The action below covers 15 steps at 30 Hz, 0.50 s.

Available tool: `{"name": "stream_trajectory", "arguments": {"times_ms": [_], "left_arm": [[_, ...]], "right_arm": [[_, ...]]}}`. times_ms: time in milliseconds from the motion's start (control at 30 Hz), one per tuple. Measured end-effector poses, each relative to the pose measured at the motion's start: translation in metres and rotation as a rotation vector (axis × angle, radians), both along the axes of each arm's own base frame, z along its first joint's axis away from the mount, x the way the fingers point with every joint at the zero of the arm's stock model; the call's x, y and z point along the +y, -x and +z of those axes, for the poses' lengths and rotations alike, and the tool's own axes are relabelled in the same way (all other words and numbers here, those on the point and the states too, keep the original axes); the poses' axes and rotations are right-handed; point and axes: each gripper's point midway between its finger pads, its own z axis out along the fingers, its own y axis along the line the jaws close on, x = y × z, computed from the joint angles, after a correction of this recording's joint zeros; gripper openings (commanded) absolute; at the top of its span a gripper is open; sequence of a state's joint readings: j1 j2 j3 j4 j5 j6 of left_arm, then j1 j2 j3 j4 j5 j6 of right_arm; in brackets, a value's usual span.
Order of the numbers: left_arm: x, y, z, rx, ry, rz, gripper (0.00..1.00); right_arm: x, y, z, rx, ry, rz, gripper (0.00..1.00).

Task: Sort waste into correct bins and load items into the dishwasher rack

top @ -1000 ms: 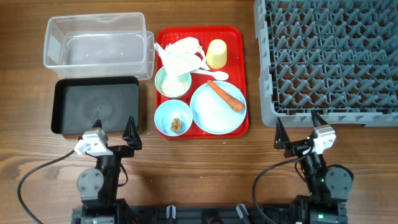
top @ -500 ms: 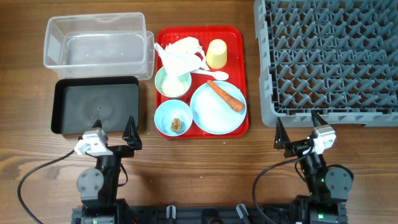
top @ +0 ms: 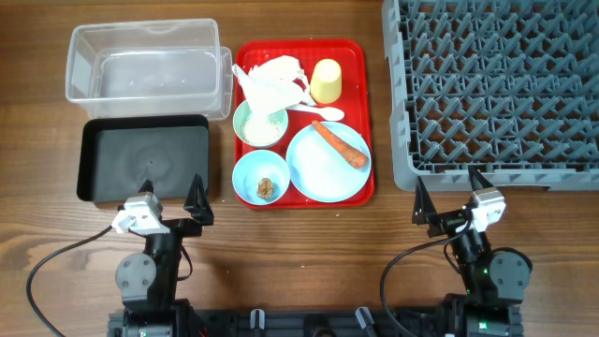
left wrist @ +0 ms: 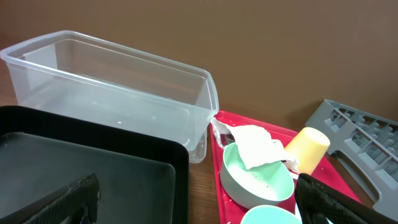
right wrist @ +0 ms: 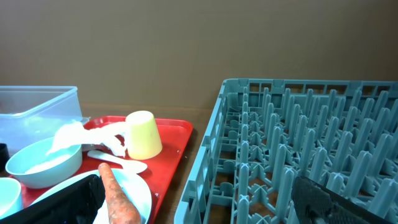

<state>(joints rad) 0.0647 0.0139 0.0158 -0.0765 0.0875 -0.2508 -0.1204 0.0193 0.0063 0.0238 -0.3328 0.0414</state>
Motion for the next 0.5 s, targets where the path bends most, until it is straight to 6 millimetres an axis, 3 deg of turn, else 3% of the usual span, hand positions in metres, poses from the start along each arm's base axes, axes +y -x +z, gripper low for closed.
{"name": "stream_trajectory", "arguments": {"times_ms": [200,300,333,400,433,500], "left_arm": [[0.001,0.000,0.000,-0.001,0.000,0.004,1.00],[0.000,0.000,0.005,-0.022,-0.001,-0.002,1.00],[-0.004,-0.001,0.017,-0.077,-0.004,-0.022,1.00],[-0.008,0.001,0.043,-0.183,-0.013,-0.046,1.00],[-0.009,0.003,0.056,-0.229,-0.018,-0.052,1.00],[-0.010,0.006,0.073,-0.261,-0.023,-0.055,1.00]], "right_arm": [[0.000,0.000,0.000,0.000,0.000,-0.002,1.00],[-0.001,0.001,0.018,-0.075,0.008,-0.005,1.00],[-0.002,0.004,0.045,-0.190,0.021,-0.016,1.00],[-0.004,0.008,0.064,-0.271,0.028,-0.033,1.00],[-0.008,0.017,0.091,-0.387,0.034,-0.061,1.00],[-0.016,0.029,0.124,-0.500,0.030,-0.114,1.00]]}}
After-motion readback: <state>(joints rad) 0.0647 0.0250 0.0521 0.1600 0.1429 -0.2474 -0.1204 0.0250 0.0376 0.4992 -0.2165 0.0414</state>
